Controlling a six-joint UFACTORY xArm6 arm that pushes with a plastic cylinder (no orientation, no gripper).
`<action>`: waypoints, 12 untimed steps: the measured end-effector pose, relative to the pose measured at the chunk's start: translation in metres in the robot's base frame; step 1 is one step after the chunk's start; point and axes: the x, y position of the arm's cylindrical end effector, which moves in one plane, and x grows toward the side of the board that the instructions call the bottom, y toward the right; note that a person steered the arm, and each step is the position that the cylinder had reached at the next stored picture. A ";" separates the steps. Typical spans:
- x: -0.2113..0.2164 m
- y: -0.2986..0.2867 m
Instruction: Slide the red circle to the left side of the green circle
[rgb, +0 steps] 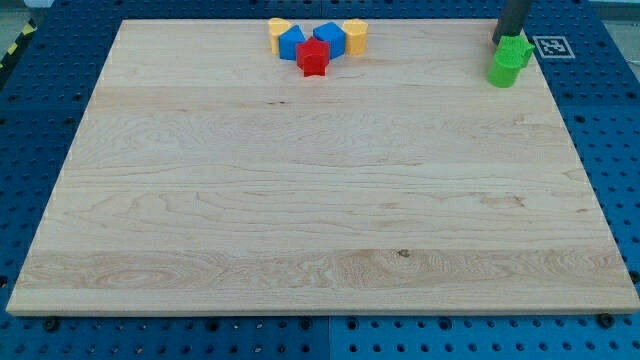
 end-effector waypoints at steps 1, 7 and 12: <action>0.000 0.003; -0.054 0.069; -0.053 -0.016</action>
